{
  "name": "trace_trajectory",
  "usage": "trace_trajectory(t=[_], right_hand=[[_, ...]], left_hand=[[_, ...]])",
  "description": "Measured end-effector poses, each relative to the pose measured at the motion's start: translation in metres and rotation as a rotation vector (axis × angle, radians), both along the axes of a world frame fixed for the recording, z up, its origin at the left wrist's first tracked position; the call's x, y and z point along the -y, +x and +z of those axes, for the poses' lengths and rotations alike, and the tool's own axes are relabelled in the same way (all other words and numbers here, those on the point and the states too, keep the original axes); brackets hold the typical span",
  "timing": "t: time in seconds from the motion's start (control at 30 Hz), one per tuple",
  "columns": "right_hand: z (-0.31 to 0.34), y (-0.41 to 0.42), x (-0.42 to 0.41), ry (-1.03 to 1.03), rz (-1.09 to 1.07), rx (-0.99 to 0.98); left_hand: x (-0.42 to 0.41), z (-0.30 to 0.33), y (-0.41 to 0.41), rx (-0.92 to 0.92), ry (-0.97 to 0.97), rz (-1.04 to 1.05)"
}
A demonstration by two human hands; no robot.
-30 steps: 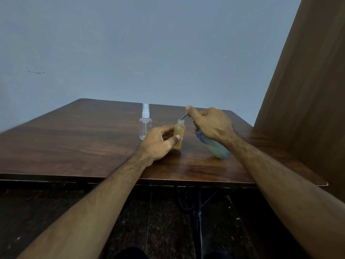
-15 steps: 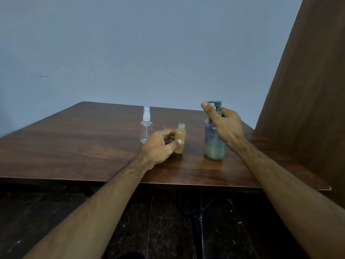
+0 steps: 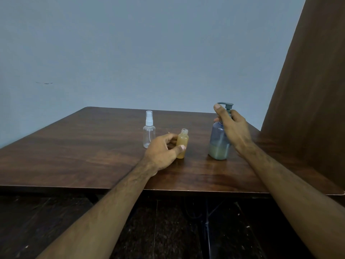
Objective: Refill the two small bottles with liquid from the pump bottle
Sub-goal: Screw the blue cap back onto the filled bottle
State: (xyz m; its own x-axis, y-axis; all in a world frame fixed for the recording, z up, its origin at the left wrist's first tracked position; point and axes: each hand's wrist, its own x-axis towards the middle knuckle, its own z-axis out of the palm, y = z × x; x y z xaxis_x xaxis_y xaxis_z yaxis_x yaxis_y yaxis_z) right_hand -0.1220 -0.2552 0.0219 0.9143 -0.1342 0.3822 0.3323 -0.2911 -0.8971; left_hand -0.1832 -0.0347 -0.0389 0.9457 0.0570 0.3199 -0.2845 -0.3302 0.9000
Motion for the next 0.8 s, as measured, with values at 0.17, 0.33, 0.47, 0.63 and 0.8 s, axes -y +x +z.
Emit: trace_trajectory(t=[0.17, 0.33, 0.47, 0.63, 0.8], right_hand=[[0.019, -0.023, 0.007, 0.062, -0.201, 0.238], [0.032, -0.062, -0.009, 0.075, -0.210, 0.608], [0.013, -0.056, -0.036, -0.493, 0.027, 0.187], [-0.016, -0.045, -0.065, -0.972, 0.114, -0.112], [-0.012, -0.034, -0.082, -1.086, 0.162, -0.116]], left_hand=[[0.001, 0.001, -0.001, 0.025, -0.053, 0.022], [0.001, 0.002, 0.001, 0.065, -0.147, 0.068], [-0.001, 0.001, 0.003, 0.084, -0.133, 0.083], [0.000, -0.001, 0.008, 0.073, -0.120, 0.173], [-0.001, -0.003, 0.011, 0.061, -0.104, 0.193]])
